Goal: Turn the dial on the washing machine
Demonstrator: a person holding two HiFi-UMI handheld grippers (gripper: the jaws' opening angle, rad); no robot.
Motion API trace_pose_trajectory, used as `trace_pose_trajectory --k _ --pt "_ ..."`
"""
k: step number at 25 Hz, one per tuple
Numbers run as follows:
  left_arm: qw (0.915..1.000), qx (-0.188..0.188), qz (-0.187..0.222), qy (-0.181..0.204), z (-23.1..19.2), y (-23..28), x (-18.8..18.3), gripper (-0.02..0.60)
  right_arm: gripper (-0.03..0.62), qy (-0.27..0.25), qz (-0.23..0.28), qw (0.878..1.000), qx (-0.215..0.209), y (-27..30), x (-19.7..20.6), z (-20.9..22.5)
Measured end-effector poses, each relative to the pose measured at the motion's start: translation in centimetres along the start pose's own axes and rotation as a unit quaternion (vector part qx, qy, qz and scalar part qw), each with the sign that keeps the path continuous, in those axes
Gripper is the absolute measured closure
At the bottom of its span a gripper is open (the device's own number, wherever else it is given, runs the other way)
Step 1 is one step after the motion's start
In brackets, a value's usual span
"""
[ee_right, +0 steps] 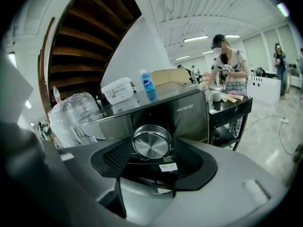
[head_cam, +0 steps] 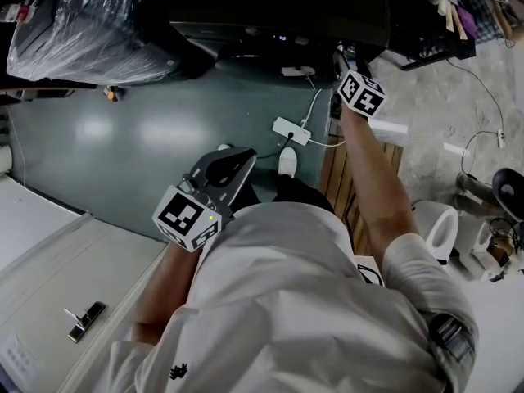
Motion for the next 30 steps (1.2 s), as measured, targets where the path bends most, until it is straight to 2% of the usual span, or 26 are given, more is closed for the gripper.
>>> trace_pose_trajectory --k 3,7,11,19,25,30 --pt "1.0 0.006 -0.002 0.002 0.0 0.0 -0.1 0.525 0.339 -0.071 -0.004 0.997 0.016 -0.6 0.1 -0.1" --pt "0.9998 0.018 -0.01 0.008 0.1 0.4 0.0 0.525 0.339 -0.161 -0.013 0.986 0.026 -0.4 0.3 -1.1" --pt "0.9996 0.02 -0.012 0.013 0.2 0.2 -0.2 0.525 0.339 -0.202 -0.023 0.978 0.042 0.2 0.5 -1.5" --pt "0.9999 0.009 -0.013 0.004 -0.6 -0.7 0.4 0.525 0.341 -0.16 -0.025 0.984 0.071 0.9 0.2 -0.9" --pt "0.9999 -0.001 -0.01 -0.004 -1.0 -1.3 0.4 0.525 0.341 -0.089 -0.018 0.994 0.061 0.6 0.1 -0.5" --pt "1.0 0.0 -0.007 -0.002 -1.3 -1.2 0.4 0.525 0.341 -0.012 -0.002 0.999 0.032 0.7 0.2 -0.1"
Point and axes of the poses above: the fingertips, and each gripper's own axes: y forward along the fingers, z to its right, x out of its underside, the point moved 1 cm from there along -y, backward along the fingers, and after that the axes turned 1 degree about y, right-handed, at the moved point
